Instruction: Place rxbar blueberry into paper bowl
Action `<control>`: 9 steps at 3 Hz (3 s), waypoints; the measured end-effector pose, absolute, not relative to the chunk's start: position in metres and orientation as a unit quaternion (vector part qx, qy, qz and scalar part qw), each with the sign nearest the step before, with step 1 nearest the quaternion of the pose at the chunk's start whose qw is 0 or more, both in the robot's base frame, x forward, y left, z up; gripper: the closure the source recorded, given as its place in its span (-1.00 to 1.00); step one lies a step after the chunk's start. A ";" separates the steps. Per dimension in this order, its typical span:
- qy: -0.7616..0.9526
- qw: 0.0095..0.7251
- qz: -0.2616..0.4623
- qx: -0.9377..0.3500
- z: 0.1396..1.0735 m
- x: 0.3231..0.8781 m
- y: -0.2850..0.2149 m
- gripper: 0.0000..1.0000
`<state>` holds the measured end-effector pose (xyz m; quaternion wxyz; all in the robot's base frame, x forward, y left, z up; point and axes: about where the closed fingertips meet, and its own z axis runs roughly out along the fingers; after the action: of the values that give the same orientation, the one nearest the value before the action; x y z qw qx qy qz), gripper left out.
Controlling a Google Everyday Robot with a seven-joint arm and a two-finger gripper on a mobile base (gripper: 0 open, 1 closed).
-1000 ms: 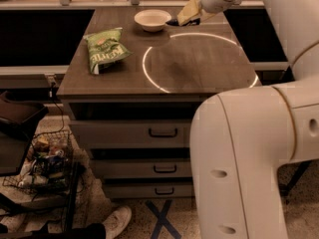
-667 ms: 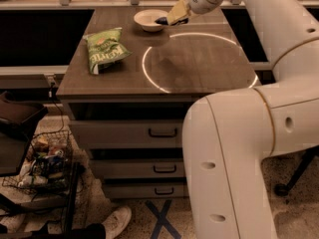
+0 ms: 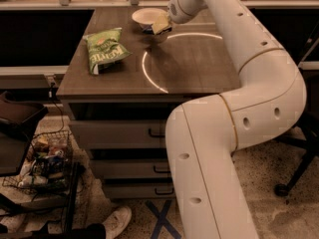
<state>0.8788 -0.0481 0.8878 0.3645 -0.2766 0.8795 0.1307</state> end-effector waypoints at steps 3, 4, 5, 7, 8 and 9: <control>0.860 0.413 0.107 -0.278 0.907 0.898 -0.058 1.00; 0.839 0.447 0.080 -0.299 0.923 0.911 -0.059 1.00; 0.826 0.455 0.071 -0.325 0.920 0.918 -0.044 1.00; 0.825 0.445 0.070 -0.342 0.895 0.926 -0.024 1.00; 0.823 0.468 0.059 -0.318 0.898 0.941 -0.029 1.00; 0.816 0.492 0.038 -0.302 0.908 0.954 -0.037 1.00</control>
Offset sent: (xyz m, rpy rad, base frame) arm -0.0070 -0.0060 0.0035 0.0310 -0.0579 -0.0313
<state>0.9542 -0.0374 0.9080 0.4920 -0.3018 0.8157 0.0379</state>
